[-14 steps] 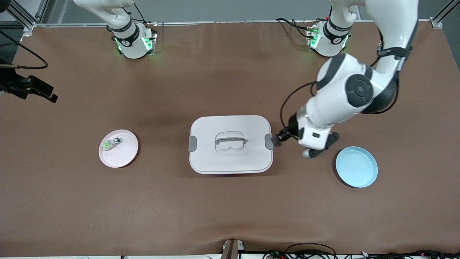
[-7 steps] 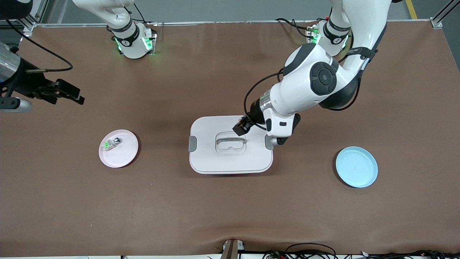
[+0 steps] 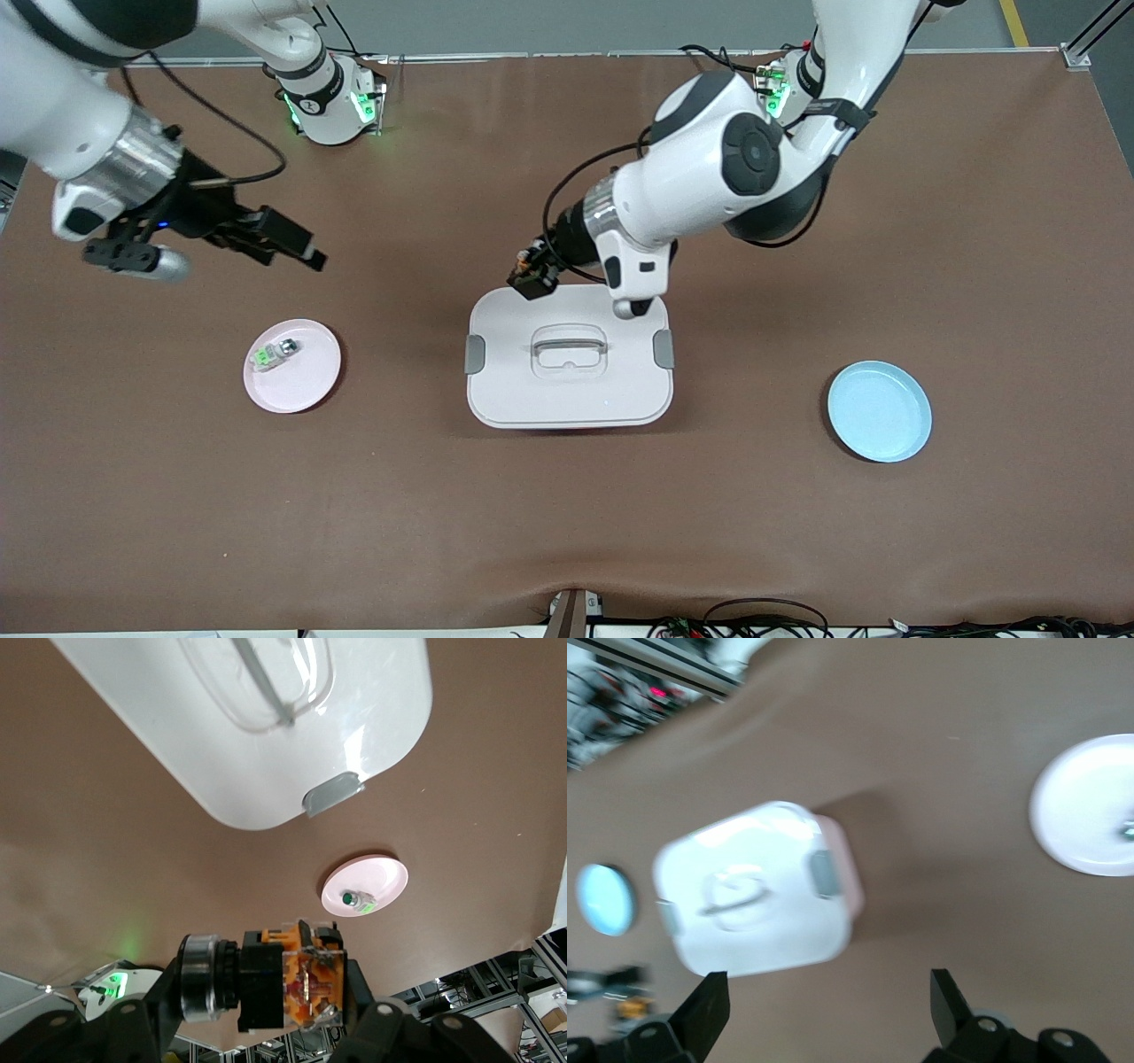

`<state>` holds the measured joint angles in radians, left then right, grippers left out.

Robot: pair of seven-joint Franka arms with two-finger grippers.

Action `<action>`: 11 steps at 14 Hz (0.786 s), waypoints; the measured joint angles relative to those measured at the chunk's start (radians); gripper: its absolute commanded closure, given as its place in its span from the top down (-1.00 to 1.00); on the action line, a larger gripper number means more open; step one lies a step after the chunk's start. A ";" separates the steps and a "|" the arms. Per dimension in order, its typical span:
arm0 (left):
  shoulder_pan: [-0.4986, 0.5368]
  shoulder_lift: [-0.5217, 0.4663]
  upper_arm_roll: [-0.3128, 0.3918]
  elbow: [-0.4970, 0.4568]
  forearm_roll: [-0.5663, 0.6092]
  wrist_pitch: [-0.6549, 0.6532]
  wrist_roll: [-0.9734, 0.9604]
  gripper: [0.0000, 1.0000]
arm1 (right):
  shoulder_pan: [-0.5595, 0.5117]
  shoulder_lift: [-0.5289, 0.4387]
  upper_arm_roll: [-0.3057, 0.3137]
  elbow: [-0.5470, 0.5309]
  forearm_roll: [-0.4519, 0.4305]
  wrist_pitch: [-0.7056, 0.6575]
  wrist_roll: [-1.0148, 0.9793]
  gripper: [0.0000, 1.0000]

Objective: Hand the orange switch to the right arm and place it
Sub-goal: 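Bring the switch above the box toward the right gripper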

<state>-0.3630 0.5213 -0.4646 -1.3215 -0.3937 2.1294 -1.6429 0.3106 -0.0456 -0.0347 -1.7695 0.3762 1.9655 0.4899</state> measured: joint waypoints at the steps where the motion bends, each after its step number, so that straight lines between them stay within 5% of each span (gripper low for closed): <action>1: -0.016 0.005 0.000 0.000 0.000 0.005 -0.024 -1.00 | 0.048 -0.014 0.001 -0.026 0.004 0.076 0.048 1.00; 7: -0.053 0.011 0.000 0.005 0.000 0.024 -0.131 -1.00 | 0.252 -0.054 0.002 -0.244 0.006 0.561 0.195 1.00; 11: -0.053 0.011 0.000 0.006 0.000 0.024 -0.135 -1.00 | 0.303 -0.102 0.001 -0.374 0.012 0.686 0.276 1.00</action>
<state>-0.4156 0.5318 -0.4643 -1.3153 -0.3940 2.1535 -1.7784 0.6135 -0.1477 -0.0337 -2.1431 0.3882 2.6512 0.7658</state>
